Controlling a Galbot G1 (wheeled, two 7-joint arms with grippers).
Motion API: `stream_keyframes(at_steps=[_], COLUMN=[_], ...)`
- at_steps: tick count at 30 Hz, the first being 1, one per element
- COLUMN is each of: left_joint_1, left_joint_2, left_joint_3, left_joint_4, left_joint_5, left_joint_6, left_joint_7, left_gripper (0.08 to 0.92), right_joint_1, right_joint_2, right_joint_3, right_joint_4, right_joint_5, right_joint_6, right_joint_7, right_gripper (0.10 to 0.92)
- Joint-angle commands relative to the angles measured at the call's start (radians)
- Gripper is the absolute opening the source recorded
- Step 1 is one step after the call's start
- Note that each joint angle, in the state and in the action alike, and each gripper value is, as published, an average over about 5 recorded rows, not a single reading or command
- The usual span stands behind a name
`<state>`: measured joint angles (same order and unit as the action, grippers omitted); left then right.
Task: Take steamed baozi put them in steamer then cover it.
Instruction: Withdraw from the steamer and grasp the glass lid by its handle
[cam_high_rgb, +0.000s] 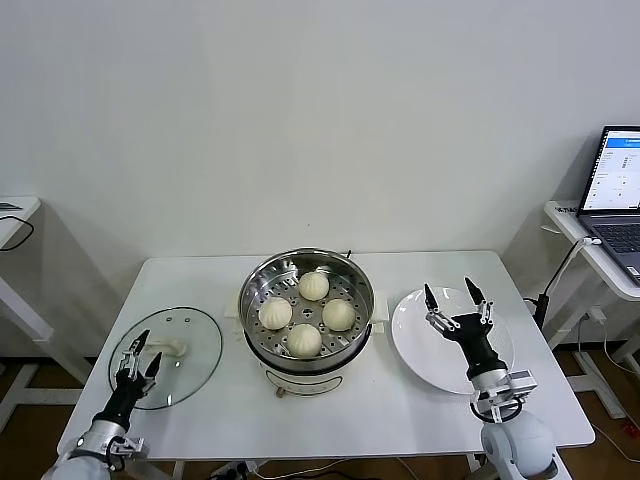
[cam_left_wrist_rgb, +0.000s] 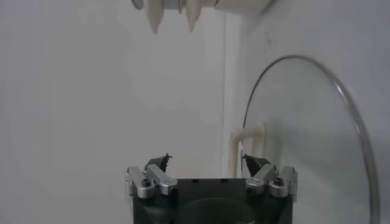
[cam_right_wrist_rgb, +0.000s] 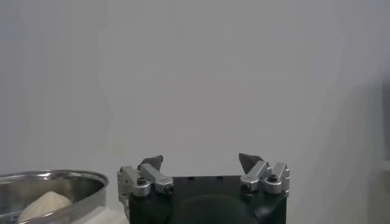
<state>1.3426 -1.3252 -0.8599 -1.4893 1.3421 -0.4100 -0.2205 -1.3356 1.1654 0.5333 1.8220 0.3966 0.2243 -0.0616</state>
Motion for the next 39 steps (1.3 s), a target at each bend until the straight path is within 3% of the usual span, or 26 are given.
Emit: stream_keyframes(at_steps=[1,27,30,39], left_joint_1=[-0.087,-0.167,-0.168,-0.164], left_joint_2=[0.004,0.014,0.014,0.008], left_joint_3=[0.018,0.055,0.059,0.066], left_joint_4=[0.074,0.171,0.178,0.196], left_joint_5=[0.039,0.045,0.046,0.062], left_joint_6=[0.012,0.033,0.033,0.018], left_joint_7=[-0.006,-0.030,-0.033,-0.051], left_gripper=[0.823,0.814,0.763,0.508], right_joint_1=[-0.001,-0.002,-0.002,-0.001], right_joint_2=[0.001,0.010,0.011,0.013], right_joint_3=[0.002,0.002,0.002,-0.002], right_joint_4=[-0.003,-0.016,-0.018,-0.030], right_joint_5=[-0.003,-0.014,-0.015,-0.018], right_joint_6=[0.002,0.014,0.017,0.033], right_joint_7=[-0.001,-0.002,-0.002,-0.003], right_gripper=[0.823,0.823,0.823,0.823])
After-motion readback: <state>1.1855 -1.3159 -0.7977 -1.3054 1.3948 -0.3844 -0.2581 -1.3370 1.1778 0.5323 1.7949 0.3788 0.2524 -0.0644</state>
